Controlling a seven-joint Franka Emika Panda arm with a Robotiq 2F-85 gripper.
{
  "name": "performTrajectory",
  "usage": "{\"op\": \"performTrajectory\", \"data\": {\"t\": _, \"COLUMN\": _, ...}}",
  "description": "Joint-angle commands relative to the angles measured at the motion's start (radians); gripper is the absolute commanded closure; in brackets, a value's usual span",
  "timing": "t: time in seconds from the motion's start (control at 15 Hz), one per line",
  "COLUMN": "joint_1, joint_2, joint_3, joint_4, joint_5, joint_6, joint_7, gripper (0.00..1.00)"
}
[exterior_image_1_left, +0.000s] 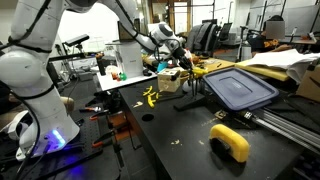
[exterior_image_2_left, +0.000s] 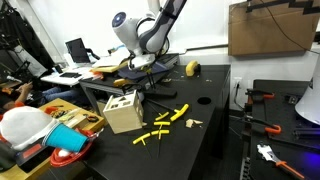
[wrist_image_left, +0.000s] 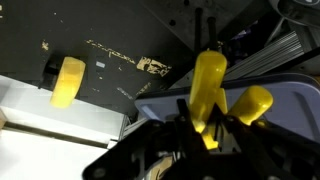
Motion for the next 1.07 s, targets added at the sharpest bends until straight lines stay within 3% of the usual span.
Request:
{"op": "performTrajectory", "data": {"t": 0.0, "joint_1": -0.009, "joint_2": 0.016, "joint_3": 0.001, "joint_4": 0.017, "joint_5": 0.049, "joint_6": 0.02, "joint_7": -0.001, "gripper": 0.94}}
{"op": "performTrajectory", "data": {"t": 1.0, "joint_1": -0.026, "joint_2": 0.031, "joint_3": 0.001, "joint_4": 0.056, "joint_5": 0.185, "joint_6": 0.012, "joint_7": -0.054, "gripper": 0.94}}
